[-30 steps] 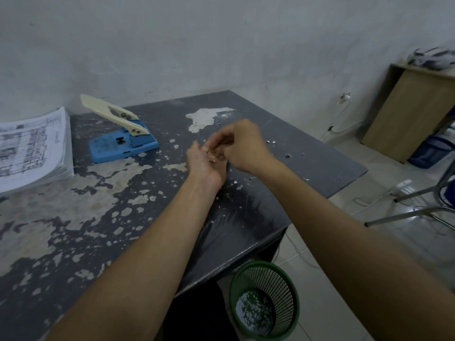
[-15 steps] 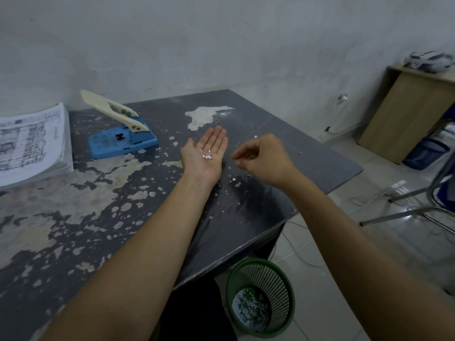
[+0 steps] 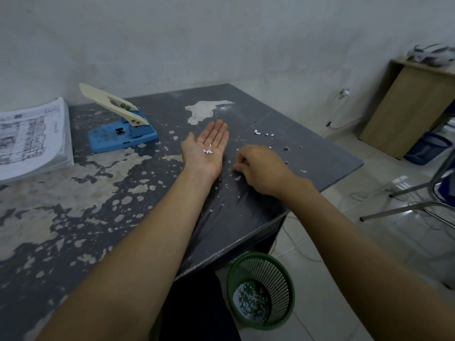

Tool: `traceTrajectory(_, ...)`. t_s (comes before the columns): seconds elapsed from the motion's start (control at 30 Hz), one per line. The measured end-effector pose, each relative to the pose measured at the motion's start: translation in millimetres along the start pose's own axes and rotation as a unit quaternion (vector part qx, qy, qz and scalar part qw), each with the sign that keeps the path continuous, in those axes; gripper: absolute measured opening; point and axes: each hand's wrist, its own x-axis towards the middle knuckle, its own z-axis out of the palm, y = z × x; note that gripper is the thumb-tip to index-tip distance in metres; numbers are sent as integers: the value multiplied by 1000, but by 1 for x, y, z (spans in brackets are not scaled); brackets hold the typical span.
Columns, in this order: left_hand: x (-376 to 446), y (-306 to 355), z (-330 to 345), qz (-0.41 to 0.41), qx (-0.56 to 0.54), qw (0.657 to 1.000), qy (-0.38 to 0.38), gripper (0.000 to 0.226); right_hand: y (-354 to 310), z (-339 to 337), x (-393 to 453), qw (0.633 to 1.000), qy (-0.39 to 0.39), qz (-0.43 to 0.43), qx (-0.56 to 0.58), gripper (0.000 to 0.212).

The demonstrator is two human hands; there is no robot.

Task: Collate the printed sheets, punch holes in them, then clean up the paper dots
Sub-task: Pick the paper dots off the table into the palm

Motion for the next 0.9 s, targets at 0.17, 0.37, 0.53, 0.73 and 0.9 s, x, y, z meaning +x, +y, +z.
traceTrajectory(0.17,-1,-7,1,0,20,1000,-4,58,-15,-25,24,978,87,-2,187,14)
traceTrajectory(0.37,-5,-6,1,4,36,999,11,55,-39,-29,49,987,12,-34,157,14)
traceTrajectory(0.53,-4,-6,1,-4,17,1000,-8,59,-28,-28,46,974,86,-12,211,3)
traceTrajectory(0.73,-2,-11,3,-8,4,1000,-16,59,28,-34,28,973,131,73,176,9)
traceTrajectory(0.9,2,-16,7,-9,42,999,-15,58,70,-30,8,977,125,161,54,20)
